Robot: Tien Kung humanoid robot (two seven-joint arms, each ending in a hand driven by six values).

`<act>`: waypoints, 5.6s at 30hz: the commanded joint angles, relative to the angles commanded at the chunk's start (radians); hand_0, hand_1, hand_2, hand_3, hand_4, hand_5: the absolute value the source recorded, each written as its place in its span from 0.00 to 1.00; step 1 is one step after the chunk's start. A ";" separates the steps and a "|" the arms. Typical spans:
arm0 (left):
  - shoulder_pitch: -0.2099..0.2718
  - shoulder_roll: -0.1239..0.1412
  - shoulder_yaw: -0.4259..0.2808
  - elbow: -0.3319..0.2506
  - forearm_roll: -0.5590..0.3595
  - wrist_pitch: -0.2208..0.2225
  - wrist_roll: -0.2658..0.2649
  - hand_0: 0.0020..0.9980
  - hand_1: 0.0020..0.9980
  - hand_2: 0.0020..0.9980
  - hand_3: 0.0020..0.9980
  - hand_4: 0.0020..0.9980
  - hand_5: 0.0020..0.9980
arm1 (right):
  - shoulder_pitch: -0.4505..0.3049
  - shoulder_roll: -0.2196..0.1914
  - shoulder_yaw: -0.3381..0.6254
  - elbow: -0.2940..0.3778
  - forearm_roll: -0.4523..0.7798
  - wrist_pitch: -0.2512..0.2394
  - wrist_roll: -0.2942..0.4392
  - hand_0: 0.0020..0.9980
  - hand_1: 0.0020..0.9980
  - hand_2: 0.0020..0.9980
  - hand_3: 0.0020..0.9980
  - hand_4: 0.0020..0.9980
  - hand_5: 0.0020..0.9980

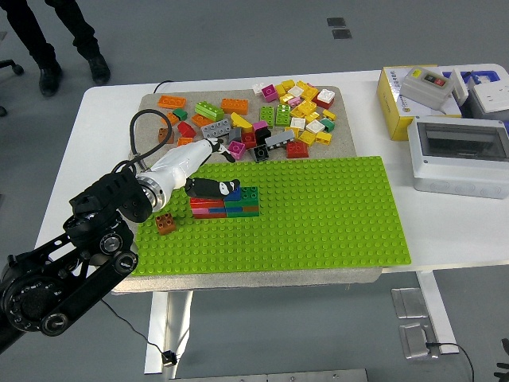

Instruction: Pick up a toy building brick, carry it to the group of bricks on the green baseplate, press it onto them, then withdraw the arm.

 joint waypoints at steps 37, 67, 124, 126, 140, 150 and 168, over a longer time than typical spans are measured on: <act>0.026 0.017 0.038 0.017 -0.030 -0.020 0.019 0.98 0.97 0.97 0.69 0.72 0.44 | 0.000 -0.001 0.006 0.000 -0.008 -0.003 -0.002 0.71 0.67 0.67 0.70 0.62 0.96; 0.036 0.022 0.010 -0.015 -0.035 0.003 0.001 0.98 0.97 0.97 0.69 0.72 0.44 | -0.001 0.000 0.006 0.000 0.002 -0.008 0.001 0.71 0.67 0.67 0.70 0.62 0.96; 0.479 0.139 -0.372 0.049 0.008 0.185 -0.556 0.95 0.94 0.92 0.77 0.67 0.35 | -0.044 0.045 0.007 0.000 -0.038 0.197 -0.239 0.73 0.69 0.70 0.73 0.62 0.95; 0.476 0.136 -0.370 0.052 0.012 0.183 -0.553 0.95 0.94 0.92 0.77 0.67 0.35 | -0.043 0.045 0.016 0.000 -0.046 0.203 -0.257 0.75 0.72 0.80 0.86 0.65 1.00; 0.467 0.120 -0.357 0.060 0.022 0.173 -0.542 0.94 0.94 0.93 0.77 0.66 0.35 | -0.044 0.045 0.031 0.000 -0.071 0.197 -0.246 0.75 0.71 0.78 0.84 0.65 1.00; 0.454 0.100 -0.349 0.067 0.033 0.171 -0.541 0.94 0.94 0.93 0.77 0.66 0.35 | -0.038 0.037 0.034 0.000 -0.073 0.192 -0.228 0.75 0.71 0.78 0.84 0.65 1.00; 0.438 0.128 -0.382 0.070 0.165 0.105 -0.506 0.98 0.97 0.99 0.85 0.73 0.32 | -0.038 0.032 0.038 0.000 -0.073 0.189 -0.221 0.74 0.71 0.77 0.83 0.65 1.00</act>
